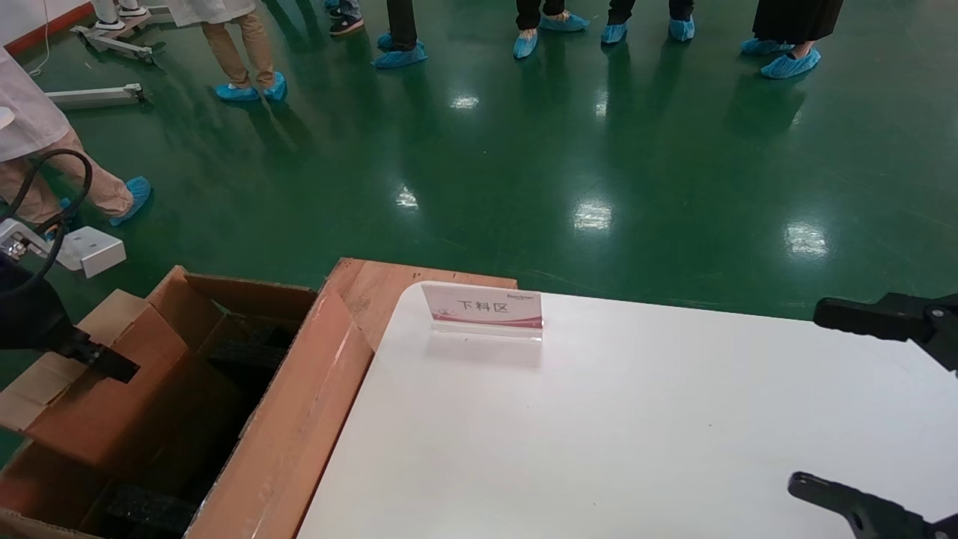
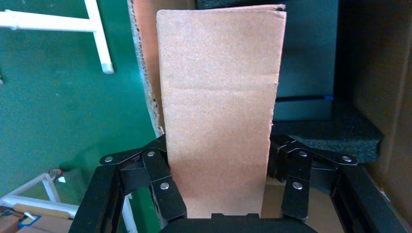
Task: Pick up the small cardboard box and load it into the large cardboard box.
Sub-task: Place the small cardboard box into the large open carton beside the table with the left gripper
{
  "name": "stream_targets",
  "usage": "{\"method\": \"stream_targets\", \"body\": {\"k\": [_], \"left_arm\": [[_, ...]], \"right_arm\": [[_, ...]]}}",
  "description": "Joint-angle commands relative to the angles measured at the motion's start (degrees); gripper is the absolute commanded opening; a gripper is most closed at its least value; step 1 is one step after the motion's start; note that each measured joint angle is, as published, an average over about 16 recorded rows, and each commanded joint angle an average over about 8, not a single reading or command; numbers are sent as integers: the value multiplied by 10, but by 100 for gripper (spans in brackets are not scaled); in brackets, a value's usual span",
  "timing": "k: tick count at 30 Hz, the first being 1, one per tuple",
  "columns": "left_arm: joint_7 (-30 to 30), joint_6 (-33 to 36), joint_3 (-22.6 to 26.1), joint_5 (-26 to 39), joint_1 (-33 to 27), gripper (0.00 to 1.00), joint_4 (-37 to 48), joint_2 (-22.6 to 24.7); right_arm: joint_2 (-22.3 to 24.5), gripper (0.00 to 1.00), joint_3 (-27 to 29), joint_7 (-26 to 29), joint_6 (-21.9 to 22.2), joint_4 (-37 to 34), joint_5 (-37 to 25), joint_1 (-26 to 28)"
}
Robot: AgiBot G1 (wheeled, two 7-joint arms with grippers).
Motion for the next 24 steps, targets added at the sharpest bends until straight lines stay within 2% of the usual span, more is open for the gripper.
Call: {"method": "stream_targets", "body": {"k": [1, 24], "left_arm": [[3, -5, 1, 1, 6, 0, 7, 2], [31, -61, -2, -27, 93, 0, 84, 32]], "right_arm": [[0, 100, 0, 0, 0, 0, 0, 0], [0, 100, -1, 0, 0, 0, 1, 0]]}}
